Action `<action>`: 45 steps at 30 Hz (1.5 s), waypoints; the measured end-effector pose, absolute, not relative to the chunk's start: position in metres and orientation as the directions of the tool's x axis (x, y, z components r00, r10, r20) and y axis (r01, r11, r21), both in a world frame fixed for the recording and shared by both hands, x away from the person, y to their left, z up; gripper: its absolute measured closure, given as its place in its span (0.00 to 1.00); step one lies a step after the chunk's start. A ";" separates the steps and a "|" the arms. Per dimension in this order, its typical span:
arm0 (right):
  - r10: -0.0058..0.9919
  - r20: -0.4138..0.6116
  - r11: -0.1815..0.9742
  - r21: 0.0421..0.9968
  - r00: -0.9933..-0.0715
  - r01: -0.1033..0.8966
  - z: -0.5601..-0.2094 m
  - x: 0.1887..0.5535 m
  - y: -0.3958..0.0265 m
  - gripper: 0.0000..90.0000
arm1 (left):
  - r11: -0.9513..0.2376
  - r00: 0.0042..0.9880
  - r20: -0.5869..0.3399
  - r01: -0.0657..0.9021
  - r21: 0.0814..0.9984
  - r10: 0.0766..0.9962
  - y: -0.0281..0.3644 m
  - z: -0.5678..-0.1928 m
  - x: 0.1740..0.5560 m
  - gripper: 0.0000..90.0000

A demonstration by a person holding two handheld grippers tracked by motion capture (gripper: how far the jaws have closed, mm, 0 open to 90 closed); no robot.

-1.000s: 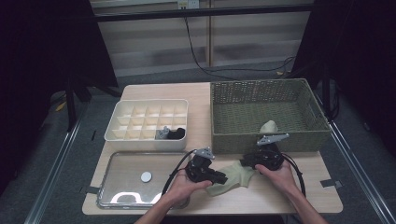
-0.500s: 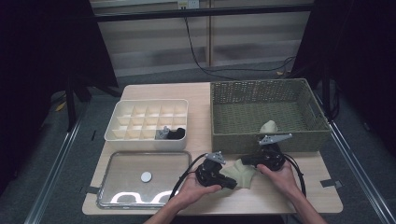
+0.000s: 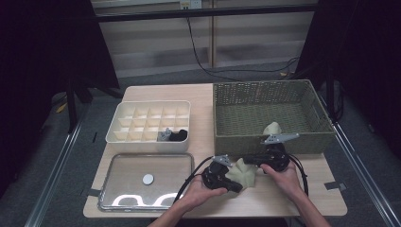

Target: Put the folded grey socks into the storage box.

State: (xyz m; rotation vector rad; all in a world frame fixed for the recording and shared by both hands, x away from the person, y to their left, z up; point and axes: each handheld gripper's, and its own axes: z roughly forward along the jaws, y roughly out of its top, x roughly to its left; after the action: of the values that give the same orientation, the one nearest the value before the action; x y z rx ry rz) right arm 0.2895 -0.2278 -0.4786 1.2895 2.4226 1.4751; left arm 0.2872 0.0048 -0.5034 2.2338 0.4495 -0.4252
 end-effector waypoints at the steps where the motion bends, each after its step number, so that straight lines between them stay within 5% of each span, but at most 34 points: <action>1: 0.652 0.371 0.208 0.751 -0.661 0.626 -0.478 0.290 -0.227 0.99 | -0.616 0.879 -0.435 0.454 0.644 0.193 0.003 -0.506 0.288 0.97; 18: 0.594 0.391 0.172 0.792 -0.703 0.586 -0.455 0.253 -0.221 0.99 | -0.606 0.890 -0.364 0.455 0.653 0.276 0.007 -0.504 0.301 0.98; 45: 0.587 0.420 0.309 0.674 -0.692 0.671 -0.492 0.215 -0.212 0.98 | -0.587 0.905 -0.324 0.425 0.689 0.275 0.017 -0.504 0.296 0.93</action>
State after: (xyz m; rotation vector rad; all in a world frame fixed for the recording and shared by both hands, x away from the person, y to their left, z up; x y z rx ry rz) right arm 0.2147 -0.2115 -0.4921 1.2625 2.6175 1.4258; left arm 0.2956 0.0172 -0.5040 2.2316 0.4972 -0.2314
